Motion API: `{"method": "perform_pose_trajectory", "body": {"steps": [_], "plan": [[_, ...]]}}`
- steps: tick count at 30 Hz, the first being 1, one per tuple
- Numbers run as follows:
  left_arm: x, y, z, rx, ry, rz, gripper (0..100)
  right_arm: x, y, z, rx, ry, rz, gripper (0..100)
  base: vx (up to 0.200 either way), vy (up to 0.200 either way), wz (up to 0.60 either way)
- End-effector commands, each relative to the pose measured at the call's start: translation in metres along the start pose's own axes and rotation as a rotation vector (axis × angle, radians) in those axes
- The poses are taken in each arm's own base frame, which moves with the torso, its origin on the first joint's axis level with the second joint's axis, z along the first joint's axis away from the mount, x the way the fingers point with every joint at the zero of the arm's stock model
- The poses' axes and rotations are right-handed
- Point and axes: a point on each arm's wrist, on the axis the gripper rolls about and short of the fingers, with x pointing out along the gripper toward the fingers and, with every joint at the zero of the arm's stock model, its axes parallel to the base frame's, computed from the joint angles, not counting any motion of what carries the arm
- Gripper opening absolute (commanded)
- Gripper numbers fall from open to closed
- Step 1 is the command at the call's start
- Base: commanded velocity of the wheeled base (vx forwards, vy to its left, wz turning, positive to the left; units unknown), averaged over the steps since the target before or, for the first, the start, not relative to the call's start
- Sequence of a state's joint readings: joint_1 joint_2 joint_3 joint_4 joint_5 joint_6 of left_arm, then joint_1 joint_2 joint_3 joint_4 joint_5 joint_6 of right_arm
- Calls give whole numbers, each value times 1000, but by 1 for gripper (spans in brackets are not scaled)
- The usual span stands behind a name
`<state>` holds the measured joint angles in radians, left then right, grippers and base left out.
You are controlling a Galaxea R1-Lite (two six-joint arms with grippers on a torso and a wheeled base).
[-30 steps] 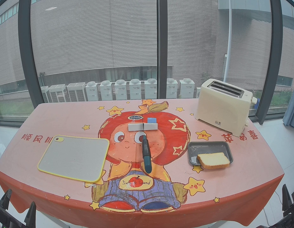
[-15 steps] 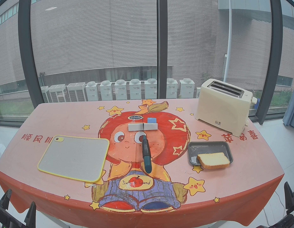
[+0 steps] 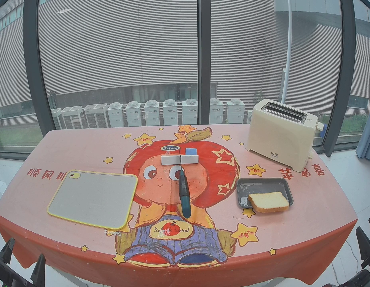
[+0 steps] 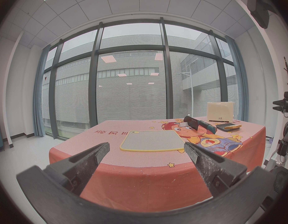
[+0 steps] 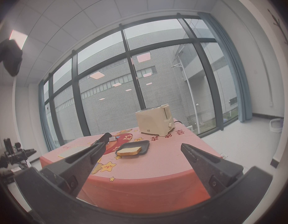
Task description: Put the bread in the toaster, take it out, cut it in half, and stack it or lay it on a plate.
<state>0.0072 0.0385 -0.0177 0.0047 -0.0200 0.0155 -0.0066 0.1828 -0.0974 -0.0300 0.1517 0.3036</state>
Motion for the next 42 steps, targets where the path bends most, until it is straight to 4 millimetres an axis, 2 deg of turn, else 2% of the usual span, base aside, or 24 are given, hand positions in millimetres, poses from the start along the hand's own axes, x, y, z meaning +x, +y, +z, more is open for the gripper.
{"method": "perform_pose_trajectory", "body": {"steps": [1,4,11,23,34,42], "plan": [[1,0,-5,-1,17,0,100,1,0,-1,74,19,23,100,0,0,0],[1,0,-5,-1,17,0,100,2,0,0,132,35,41,100,0,0,0],[1,0,-5,-1,17,0,100,5,3,0,385,125,123,100,0,0,0],[1,0,-5,1,17,0,100,12,4,2,649,242,162,100,0,0,0],[1,0,-5,-1,17,0,100,21,5,5,844,350,157,100,0,0,0],[1,0,-5,1,17,0,100,32,7,8,909,457,151,100,0,0,0]]}}
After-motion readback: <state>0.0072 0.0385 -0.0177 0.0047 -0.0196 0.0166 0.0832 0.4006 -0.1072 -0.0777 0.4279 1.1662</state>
